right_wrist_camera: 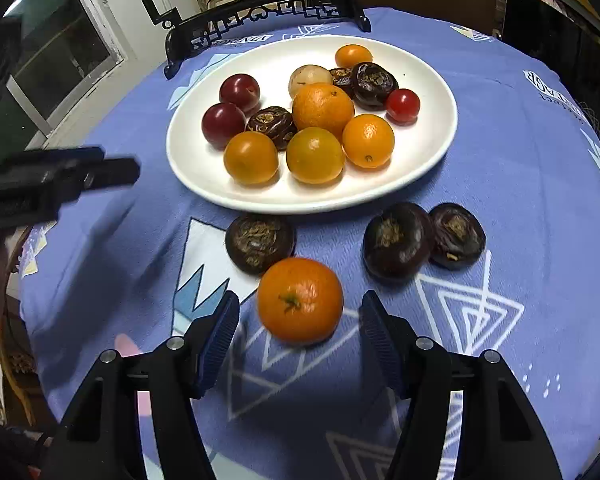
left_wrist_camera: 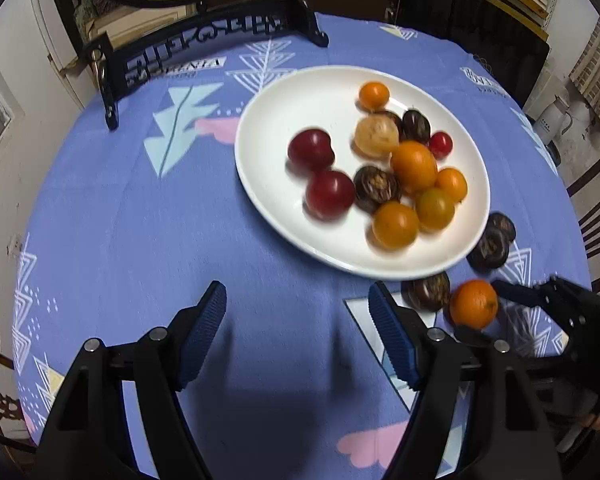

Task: Organize fruits
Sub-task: 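Grasp an orange with the right gripper while the left grasps a dark brown fruit, then carry the orange and brown fruit onto the white plate and open both grippers, then move both open grippers back toward the last brown fruits on the cloth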

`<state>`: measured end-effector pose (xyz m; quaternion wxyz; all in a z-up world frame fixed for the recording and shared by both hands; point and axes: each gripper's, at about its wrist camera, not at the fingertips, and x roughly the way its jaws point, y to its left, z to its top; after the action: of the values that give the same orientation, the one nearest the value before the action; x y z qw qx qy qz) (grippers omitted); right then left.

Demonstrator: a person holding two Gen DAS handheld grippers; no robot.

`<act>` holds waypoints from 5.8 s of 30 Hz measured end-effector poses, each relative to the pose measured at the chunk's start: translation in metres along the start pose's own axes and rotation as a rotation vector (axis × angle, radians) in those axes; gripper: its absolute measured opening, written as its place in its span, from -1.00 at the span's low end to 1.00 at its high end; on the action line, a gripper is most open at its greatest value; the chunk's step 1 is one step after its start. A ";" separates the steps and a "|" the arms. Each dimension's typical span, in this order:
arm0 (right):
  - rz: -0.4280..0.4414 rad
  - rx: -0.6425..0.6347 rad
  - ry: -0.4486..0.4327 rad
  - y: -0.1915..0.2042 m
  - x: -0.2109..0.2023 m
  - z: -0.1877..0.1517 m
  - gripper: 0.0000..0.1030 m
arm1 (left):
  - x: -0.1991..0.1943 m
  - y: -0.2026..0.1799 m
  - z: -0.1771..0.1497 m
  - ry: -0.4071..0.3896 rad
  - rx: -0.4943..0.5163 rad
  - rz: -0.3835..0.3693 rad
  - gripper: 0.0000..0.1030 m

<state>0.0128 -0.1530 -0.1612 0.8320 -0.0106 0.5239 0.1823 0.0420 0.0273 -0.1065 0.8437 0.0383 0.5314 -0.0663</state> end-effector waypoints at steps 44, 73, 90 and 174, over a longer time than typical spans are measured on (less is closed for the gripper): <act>0.068 0.060 -0.024 -0.027 -0.041 -0.030 -0.16 | 0.023 -0.084 -0.018 0.017 0.070 -0.051 -0.21; 0.105 0.032 -0.096 0.019 -0.060 -0.011 -0.16 | -0.023 -0.026 -0.007 -0.055 0.047 0.018 -0.22; 0.063 0.060 -0.294 -0.005 -0.098 0.088 -0.16 | -0.030 -0.028 0.081 -0.158 0.076 0.067 -0.21; 0.021 0.085 -0.208 -0.046 -0.023 0.153 0.32 | 0.045 -0.004 0.137 -0.087 0.015 0.109 0.34</act>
<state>0.1514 -0.1711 -0.0797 0.8796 0.0490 0.4420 0.1688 0.1825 0.0013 -0.0882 0.8681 0.0707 0.4907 -0.0257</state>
